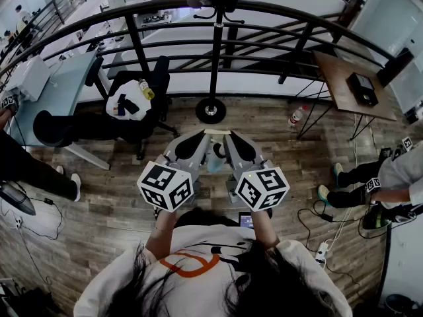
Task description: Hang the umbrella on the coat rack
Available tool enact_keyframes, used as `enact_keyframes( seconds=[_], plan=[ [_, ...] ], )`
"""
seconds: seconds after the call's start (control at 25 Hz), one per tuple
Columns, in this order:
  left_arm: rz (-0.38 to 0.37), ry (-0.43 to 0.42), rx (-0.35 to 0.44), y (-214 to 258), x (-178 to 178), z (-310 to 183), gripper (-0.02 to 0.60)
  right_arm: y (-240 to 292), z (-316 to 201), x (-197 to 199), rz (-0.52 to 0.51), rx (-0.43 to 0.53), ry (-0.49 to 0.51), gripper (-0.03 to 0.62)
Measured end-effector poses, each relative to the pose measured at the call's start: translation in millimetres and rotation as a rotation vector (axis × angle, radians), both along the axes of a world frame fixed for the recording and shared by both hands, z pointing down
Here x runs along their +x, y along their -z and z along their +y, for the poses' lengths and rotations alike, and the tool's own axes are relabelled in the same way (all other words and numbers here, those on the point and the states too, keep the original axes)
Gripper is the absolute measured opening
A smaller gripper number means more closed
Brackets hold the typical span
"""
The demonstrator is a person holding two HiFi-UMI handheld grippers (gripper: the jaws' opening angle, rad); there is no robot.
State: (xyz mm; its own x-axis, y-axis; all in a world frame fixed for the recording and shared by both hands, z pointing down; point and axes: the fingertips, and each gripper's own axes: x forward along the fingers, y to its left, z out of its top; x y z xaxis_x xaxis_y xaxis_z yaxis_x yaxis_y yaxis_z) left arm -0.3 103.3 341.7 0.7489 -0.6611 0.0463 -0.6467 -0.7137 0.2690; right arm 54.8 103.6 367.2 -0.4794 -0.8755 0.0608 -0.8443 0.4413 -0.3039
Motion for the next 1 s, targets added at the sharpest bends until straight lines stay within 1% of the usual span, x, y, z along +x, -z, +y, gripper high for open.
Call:
enact_keyframes(
  seconds=[0.28, 0.52, 0.88, 1.0],
  plan=[
    [0.009, -0.007, 0.010, -0.7, -11.5, -11.8, 0.000, 0.9, -12.6, -11.3, 0.001, 0.017, -0.006, 0.023],
    [0.013, -0.019, 0.002, -1.3, -18.5, -19.6, 0.000, 0.1, -18.1, -18.4, 0.008, 0.012, -0.012, 0.023],
    [0.026, -0.055, 0.005, -4.7, -29.6, -32.8, 0.000, -4.0, -29.3, -30.0, 0.013, 0.013, -0.041, 0.023],
    [0.028, -0.070, 0.006, -3.6, -39.7, -38.2, 0.000, -2.4, -35.4, -40.0, 0.017, 0.017, -0.052, 0.023]
  ],
)
